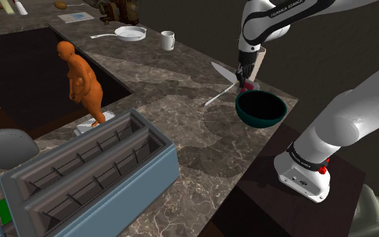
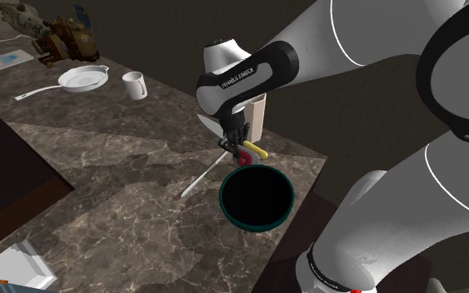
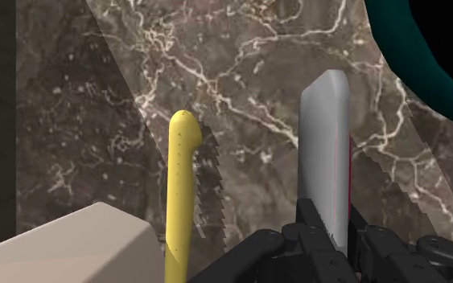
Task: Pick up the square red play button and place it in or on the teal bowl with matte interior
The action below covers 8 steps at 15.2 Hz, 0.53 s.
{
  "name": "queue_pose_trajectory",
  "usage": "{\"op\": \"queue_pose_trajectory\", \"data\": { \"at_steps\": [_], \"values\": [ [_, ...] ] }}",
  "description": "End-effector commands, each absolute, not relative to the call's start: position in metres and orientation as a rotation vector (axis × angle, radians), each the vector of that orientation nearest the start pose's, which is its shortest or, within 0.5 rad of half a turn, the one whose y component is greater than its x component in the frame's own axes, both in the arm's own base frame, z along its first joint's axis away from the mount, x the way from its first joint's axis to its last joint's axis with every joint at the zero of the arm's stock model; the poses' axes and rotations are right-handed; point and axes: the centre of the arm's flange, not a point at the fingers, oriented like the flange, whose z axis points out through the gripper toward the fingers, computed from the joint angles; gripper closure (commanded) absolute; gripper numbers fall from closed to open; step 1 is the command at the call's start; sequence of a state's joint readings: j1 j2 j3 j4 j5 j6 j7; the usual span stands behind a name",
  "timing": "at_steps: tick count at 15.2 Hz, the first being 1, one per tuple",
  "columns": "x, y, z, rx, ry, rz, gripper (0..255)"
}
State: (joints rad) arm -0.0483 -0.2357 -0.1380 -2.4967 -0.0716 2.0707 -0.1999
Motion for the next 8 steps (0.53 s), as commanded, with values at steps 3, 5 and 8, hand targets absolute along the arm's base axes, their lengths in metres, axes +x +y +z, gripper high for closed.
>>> {"op": "queue_pose_trajectory", "data": {
  "at_steps": [3,5,8],
  "values": [
    [0.414,-0.081,0.356,-3.116,-0.095,0.302,255],
    [0.414,-0.081,0.356,-3.116,-0.095,0.302,255],
    [0.414,-0.081,0.372,-3.116,-0.095,0.302,255]
  ]
}}
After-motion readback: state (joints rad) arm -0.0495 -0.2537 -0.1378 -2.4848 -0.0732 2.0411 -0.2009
